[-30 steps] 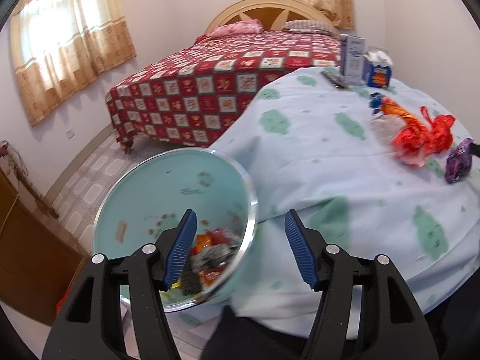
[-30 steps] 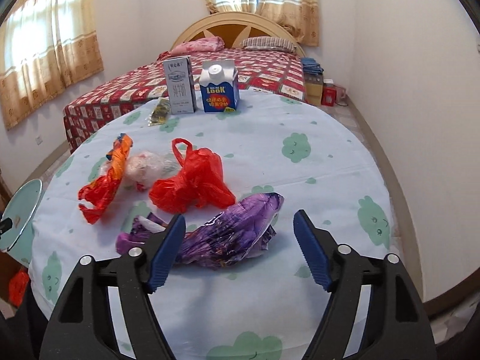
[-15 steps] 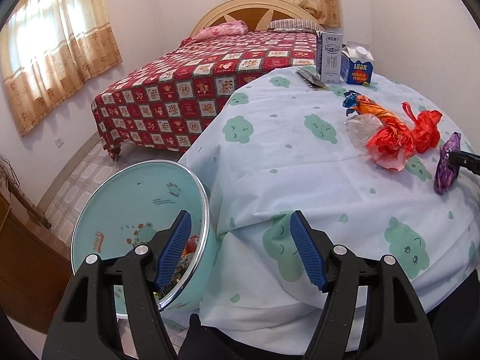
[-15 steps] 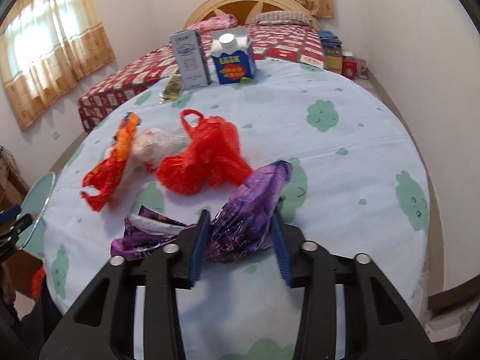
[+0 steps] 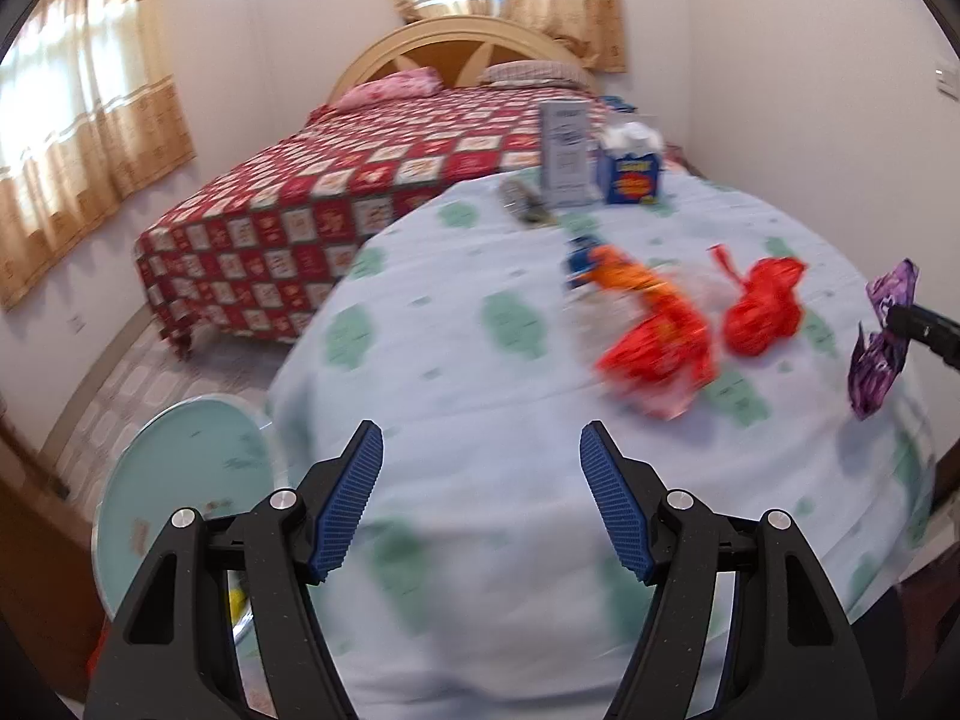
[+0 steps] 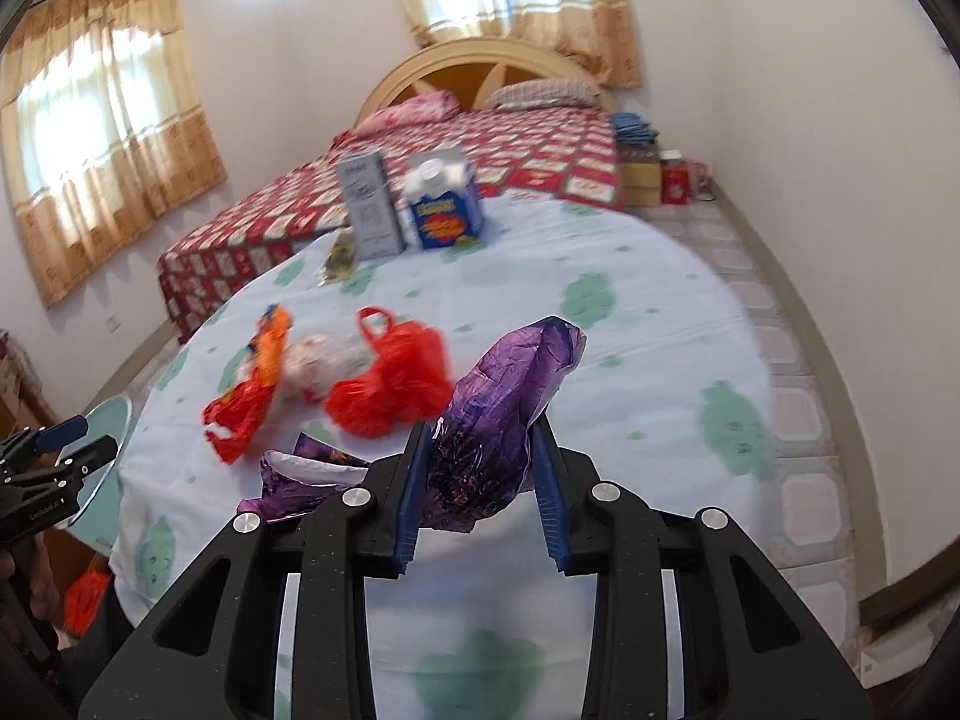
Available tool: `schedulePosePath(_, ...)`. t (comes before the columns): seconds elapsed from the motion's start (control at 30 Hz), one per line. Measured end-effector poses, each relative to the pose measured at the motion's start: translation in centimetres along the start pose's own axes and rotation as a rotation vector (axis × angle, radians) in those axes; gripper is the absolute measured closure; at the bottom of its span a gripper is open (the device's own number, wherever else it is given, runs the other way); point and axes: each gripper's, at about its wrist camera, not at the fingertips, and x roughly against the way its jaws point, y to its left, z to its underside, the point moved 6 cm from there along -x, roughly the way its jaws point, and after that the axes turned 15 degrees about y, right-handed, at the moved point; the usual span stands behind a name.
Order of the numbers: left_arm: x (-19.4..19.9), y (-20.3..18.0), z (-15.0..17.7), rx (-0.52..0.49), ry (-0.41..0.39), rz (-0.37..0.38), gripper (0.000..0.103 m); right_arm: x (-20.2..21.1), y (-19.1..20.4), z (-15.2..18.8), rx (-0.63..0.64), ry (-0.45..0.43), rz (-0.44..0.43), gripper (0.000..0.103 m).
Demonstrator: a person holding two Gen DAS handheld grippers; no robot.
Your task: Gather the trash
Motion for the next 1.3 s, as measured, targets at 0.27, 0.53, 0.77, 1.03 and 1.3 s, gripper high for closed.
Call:
schedulePosePath(0.27,-1.0,-7.4,-2.9,-0.079,-0.014,0.067,0.035,0.2,-4.3,0.9,-0.075,-0.008,0.021,0.069)
schedulePosePath(0.53,-5.4,-9.2,-3.0,-0.130,0.086,0.057,0.076,-0.9,-3.5,1.5,-0.066,-0.009,-0.034,0.069)
schedulePosePath(0.77,-2.7,-7.2,-2.3,-0.166,0.033,0.062,0.098,-0.3,-1.7,1.2,-0.036,-0.029,-0.058,0.069)
schedulePosePath(1.03,1.5,-2.7,-1.6,-0.142,-0.032,0.057,0.101,0.2,1.7,0.1,0.021,-0.053,-0.068,0.069)
schedulePosePath(1.3,1.0,-1.0,-0.7,-0.108,-0.018,0.054,0.101,0.1,3.8,0.1,0.063,-0.040,-0.063,0.069)
